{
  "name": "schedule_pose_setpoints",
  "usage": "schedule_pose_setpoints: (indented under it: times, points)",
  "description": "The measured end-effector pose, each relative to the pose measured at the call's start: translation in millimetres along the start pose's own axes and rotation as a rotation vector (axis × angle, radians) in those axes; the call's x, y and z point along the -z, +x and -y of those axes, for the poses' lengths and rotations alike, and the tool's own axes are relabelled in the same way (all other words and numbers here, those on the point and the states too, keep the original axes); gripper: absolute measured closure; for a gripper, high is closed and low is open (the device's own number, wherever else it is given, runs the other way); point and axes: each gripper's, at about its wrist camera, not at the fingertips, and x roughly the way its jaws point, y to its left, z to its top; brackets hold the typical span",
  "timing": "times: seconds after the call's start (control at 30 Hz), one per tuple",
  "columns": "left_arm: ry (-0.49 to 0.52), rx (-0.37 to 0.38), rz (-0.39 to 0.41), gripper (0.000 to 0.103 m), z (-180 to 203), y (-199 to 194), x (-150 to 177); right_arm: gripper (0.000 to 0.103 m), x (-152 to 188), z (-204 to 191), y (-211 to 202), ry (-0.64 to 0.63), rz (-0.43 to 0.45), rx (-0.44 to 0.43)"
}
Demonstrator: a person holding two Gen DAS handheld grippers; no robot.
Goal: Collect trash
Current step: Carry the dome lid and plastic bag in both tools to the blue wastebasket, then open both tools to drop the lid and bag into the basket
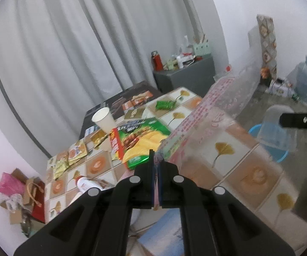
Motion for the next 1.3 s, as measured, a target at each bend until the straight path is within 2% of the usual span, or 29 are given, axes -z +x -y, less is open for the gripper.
schedule_pose_setpoints:
  times: [0.17, 0.4, 0.77, 0.9, 1.03, 1.13, 1.23, 1.3]
  points:
    - [-0.023, 0.076, 0.021, 0.101, 17, -8, -12, 0.041, 3, 2, -23, 0.008, 0.049, 0.028]
    - [0.002, 0.180, 0.053, 0.101, 59, -11, -32, 0.041, 5, 21, -63, 0.051, 0.115, 0.099]
    - [0.024, 0.424, -0.041, 0.101, 146, 20, -68, 0.041, 8, 73, -120, 0.166, 0.224, 0.178]
    - [0.015, 0.519, -0.117, 0.101, 181, 43, -80, 0.041, 8, 95, -126, 0.212, 0.243, 0.201]
    - [-0.047, 0.634, -0.285, 0.101, 216, 91, -88, 0.041, 7, 127, -127, 0.297, 0.254, 0.228]
    - [-0.072, 0.662, -0.404, 0.101, 246, 130, -89, 0.041, 10, 155, -128, 0.369, 0.256, 0.249]
    - [-0.103, 0.662, -0.531, 0.101, 274, 170, -85, 0.041, 9, 187, -120, 0.445, 0.241, 0.268]
    - [-0.108, 0.657, -0.586, 0.101, 292, 192, -83, 0.041, 8, 210, -113, 0.492, 0.223, 0.284]
